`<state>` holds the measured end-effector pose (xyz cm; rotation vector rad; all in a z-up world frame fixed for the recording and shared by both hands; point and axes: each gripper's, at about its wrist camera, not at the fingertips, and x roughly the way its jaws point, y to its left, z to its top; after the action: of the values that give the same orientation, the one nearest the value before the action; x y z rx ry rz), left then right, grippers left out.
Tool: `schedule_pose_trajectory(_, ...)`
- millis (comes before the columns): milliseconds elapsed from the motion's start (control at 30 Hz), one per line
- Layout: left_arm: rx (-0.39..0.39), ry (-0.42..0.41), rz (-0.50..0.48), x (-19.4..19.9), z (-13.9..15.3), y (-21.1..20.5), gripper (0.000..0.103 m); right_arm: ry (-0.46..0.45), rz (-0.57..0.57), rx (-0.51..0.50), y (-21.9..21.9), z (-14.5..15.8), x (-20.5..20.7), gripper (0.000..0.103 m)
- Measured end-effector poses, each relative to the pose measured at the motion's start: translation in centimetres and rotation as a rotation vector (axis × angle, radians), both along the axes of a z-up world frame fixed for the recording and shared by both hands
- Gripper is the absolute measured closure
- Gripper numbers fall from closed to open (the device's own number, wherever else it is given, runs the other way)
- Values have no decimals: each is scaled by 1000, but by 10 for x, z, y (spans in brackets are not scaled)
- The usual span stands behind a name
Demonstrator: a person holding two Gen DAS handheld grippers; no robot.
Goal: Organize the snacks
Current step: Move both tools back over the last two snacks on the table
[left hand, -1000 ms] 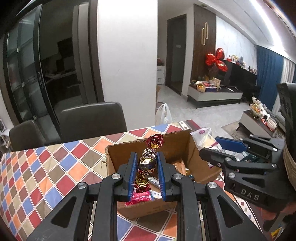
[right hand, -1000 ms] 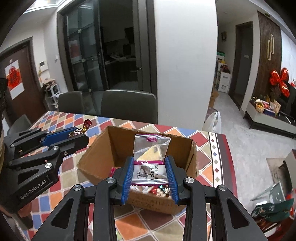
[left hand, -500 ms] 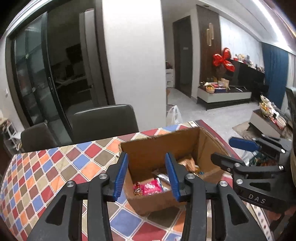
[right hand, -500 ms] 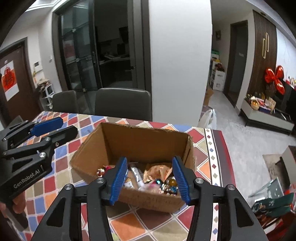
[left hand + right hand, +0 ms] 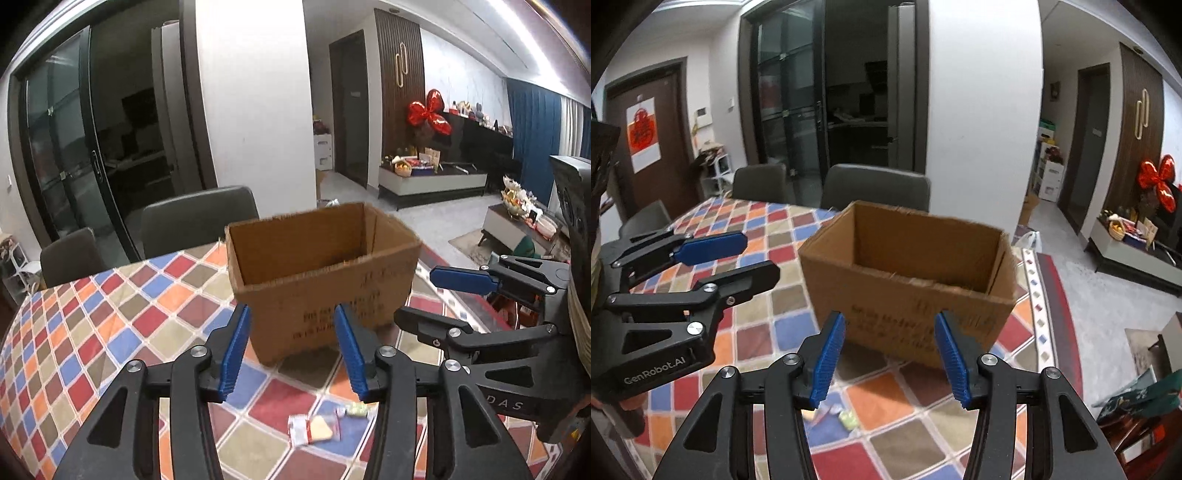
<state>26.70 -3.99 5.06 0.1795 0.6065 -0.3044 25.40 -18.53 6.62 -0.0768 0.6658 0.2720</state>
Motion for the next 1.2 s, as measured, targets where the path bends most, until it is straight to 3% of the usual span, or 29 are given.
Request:
schedule_pose_trajectory(467,58,97,37,-35,-62,8,56,213,109,3,15,-69,-10,51)
schedule_pose_trajectory(667,35,172,63,-37,-92,19,54,310,131,-15,22,-102,-7,51)
schedule_pose_trajectory(933,31,261,73,-33,-121,21,53,363,174,-85,38,-128,3,52)
schedule_pose_trajectory(1067,18,286,83,-30,-127,23,53,395,184,-97,39,-138,13,59)
schedule_pose_trajectory(1200,8,300,89,-28,-129,25,53,417,190,-116,42,-148,21,59)
